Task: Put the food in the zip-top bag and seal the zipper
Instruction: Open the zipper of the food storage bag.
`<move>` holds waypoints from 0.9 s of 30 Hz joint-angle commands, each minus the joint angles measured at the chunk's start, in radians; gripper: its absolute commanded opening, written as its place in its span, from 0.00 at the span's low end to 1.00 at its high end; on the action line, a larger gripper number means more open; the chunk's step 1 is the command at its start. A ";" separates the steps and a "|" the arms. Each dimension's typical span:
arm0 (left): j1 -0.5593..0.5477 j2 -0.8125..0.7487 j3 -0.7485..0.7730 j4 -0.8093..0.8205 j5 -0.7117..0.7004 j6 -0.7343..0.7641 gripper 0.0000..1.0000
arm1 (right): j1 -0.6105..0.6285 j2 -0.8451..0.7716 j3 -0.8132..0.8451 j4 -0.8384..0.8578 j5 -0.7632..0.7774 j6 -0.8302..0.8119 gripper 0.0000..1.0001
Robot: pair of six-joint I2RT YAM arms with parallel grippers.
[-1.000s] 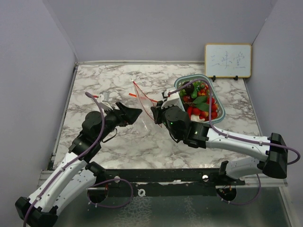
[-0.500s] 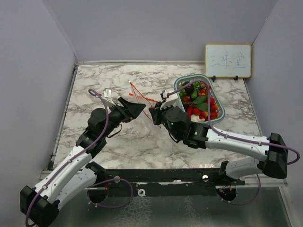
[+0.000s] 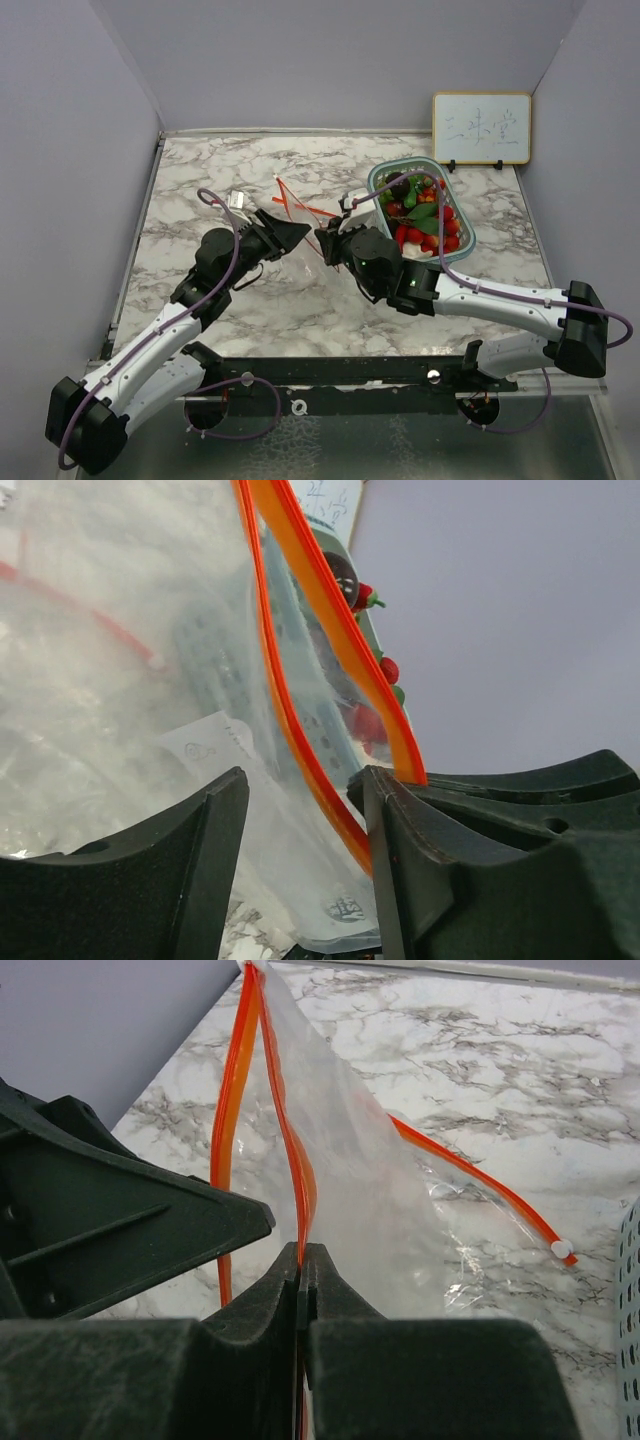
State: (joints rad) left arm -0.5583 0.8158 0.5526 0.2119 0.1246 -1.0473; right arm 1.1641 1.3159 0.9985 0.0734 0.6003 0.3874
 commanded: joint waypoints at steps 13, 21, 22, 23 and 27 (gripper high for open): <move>0.001 0.047 0.039 -0.083 -0.052 0.116 0.00 | 0.003 -0.095 -0.065 0.034 0.086 0.022 0.02; 0.001 0.021 0.440 -0.670 -0.050 0.461 0.00 | 0.003 -0.124 -0.089 -0.103 0.382 0.137 0.02; 0.001 0.022 0.477 -0.723 -0.017 0.493 0.00 | 0.002 -0.117 -0.089 -0.126 0.412 0.153 0.02; 0.000 0.026 0.515 -0.772 0.007 0.516 0.00 | 0.003 -0.107 -0.086 -0.155 0.440 0.178 0.03; 0.000 0.022 0.584 -0.909 0.019 0.576 0.00 | 0.001 -0.051 -0.054 -0.286 0.481 0.287 0.03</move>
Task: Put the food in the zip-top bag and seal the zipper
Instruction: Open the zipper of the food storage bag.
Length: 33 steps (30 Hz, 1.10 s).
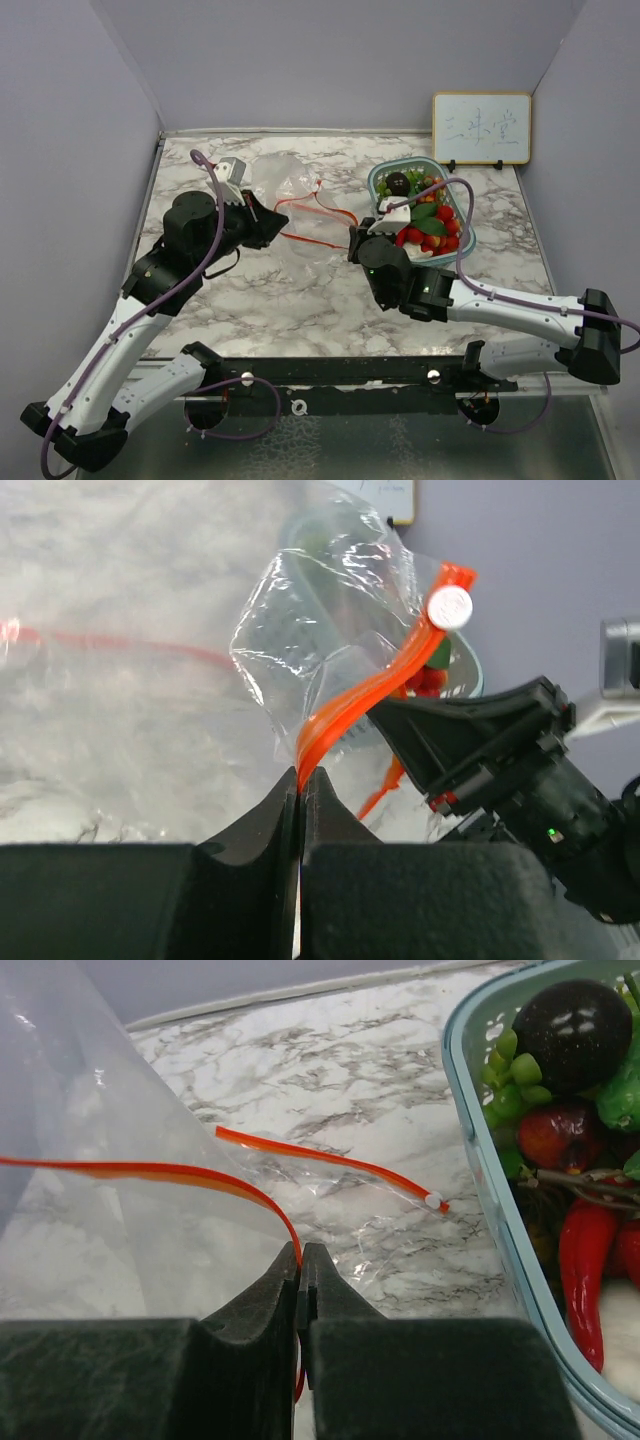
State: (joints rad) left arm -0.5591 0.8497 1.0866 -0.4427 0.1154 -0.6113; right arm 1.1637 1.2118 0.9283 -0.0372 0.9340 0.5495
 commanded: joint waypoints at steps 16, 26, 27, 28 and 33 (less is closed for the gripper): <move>0.001 0.083 -0.177 -0.123 -0.042 0.112 0.00 | -0.007 0.091 0.077 -0.114 -0.215 -0.104 0.66; 0.000 0.133 -0.161 -0.038 0.041 0.093 0.00 | -0.007 0.067 0.058 -0.074 -0.196 -0.186 0.78; 0.001 0.125 -0.158 -0.036 0.050 0.091 0.00 | -0.007 0.080 0.060 -0.069 -0.191 -0.194 0.79; 0.001 0.116 -0.156 -0.036 0.062 0.090 0.00 | -0.007 0.092 0.061 -0.056 -0.192 -0.210 0.79; 0.002 0.101 -0.140 -0.046 0.109 0.087 0.00 | -0.010 0.131 0.048 0.033 -0.233 -0.274 0.79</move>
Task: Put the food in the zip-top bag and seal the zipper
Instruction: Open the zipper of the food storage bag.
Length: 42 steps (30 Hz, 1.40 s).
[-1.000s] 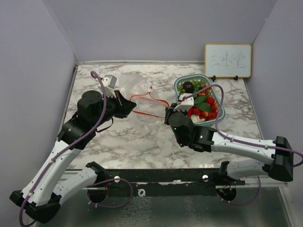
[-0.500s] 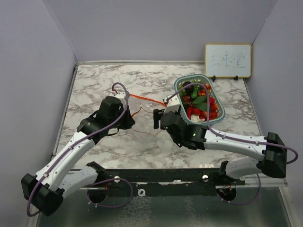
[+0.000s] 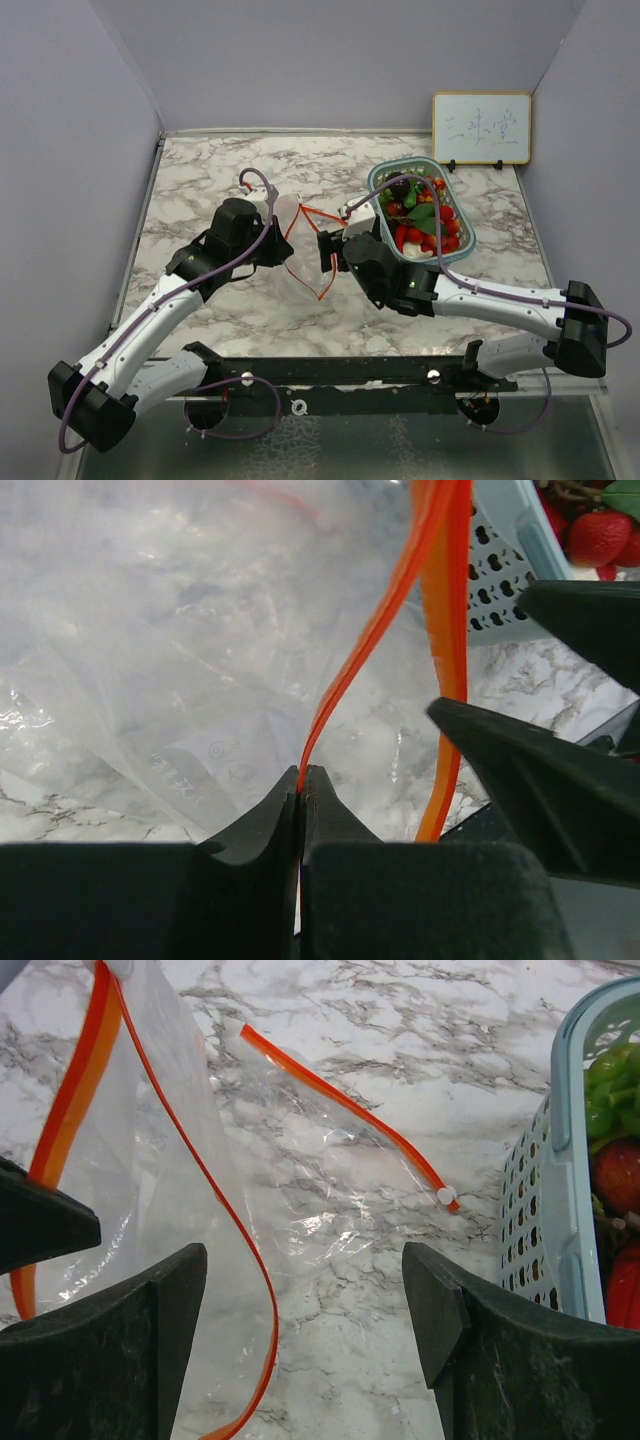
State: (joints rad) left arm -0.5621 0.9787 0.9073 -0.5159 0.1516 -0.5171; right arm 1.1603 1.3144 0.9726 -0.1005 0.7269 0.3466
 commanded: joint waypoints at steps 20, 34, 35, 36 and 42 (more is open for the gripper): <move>0.005 -0.143 0.210 -0.320 -0.208 0.137 0.00 | -0.277 -0.022 -0.118 -0.001 -0.003 0.007 0.76; 0.004 0.037 0.088 0.024 -0.154 0.035 0.00 | -0.277 -0.157 -0.123 0.153 -0.726 -0.137 0.89; 0.004 0.047 0.093 0.036 -0.155 0.034 0.00 | -0.277 -0.176 -0.115 0.144 -0.713 -0.128 1.00; 0.005 0.063 0.098 0.043 -0.160 0.033 0.00 | -0.277 -0.193 -0.101 0.130 -0.701 -0.125 0.99; 0.004 0.115 0.138 0.047 -0.163 0.034 0.00 | -0.277 -0.248 0.017 -0.050 -0.641 -0.104 0.99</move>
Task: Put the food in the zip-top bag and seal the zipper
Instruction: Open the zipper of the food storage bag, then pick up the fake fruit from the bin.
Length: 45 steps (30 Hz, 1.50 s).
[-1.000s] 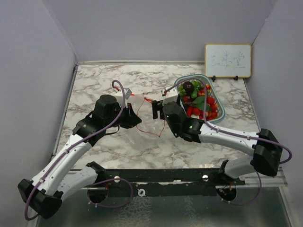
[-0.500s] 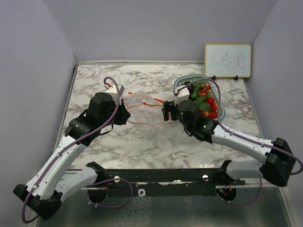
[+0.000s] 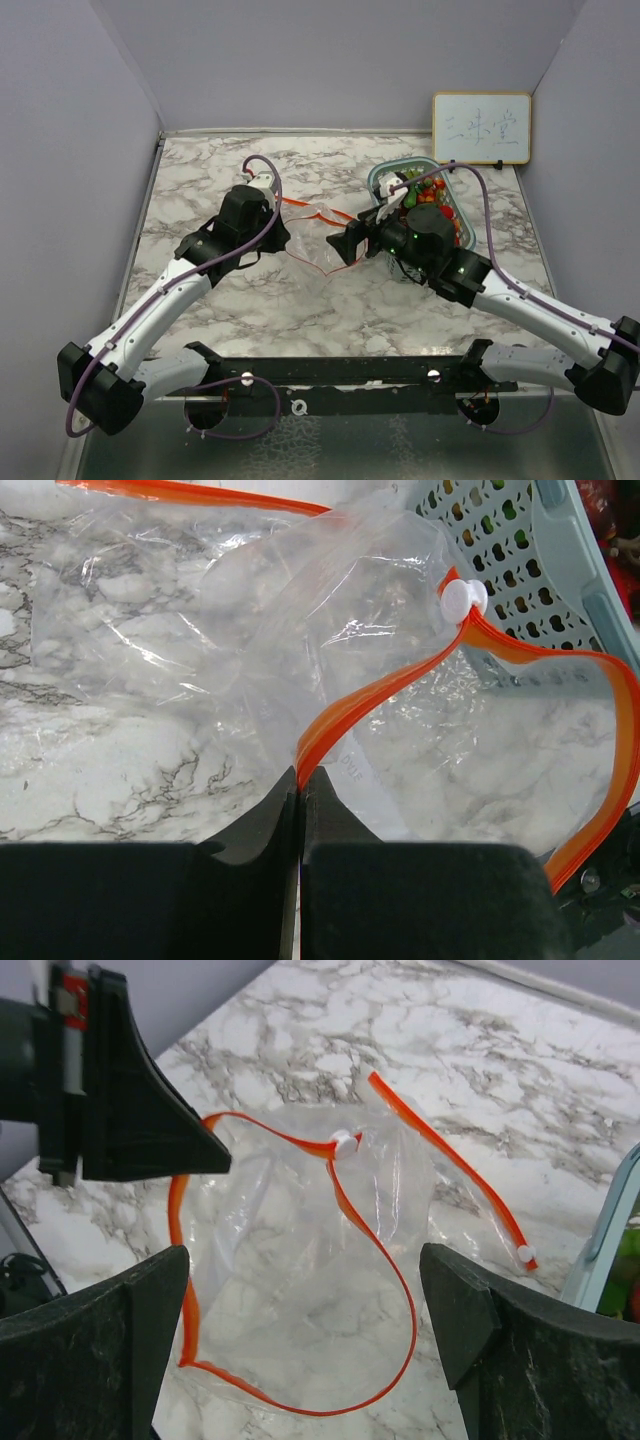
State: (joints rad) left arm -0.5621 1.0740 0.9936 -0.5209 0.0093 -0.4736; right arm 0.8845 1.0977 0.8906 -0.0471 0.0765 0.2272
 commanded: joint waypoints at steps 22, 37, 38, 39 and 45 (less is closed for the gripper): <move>0.004 0.048 0.022 0.132 0.013 -0.010 0.00 | -0.269 0.324 0.434 -0.370 0.408 0.080 0.99; 0.004 0.055 0.007 0.147 0.024 -0.013 0.00 | -0.375 0.459 0.360 -0.269 0.335 0.062 0.80; 0.005 0.054 0.007 0.148 0.025 -0.014 0.00 | -0.376 0.458 0.356 -0.267 0.344 0.059 0.79; 0.004 0.054 0.006 0.150 0.026 -0.015 0.00 | -0.377 0.455 0.350 -0.261 0.352 0.053 0.79; 0.003 0.052 0.000 0.152 0.031 -0.018 0.00 | -0.387 0.446 0.329 -0.248 0.374 0.039 0.37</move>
State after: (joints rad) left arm -0.5621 1.1301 1.0016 -0.3958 0.0177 -0.4843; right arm 0.5095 1.5578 1.2335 -0.3363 0.4179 0.2817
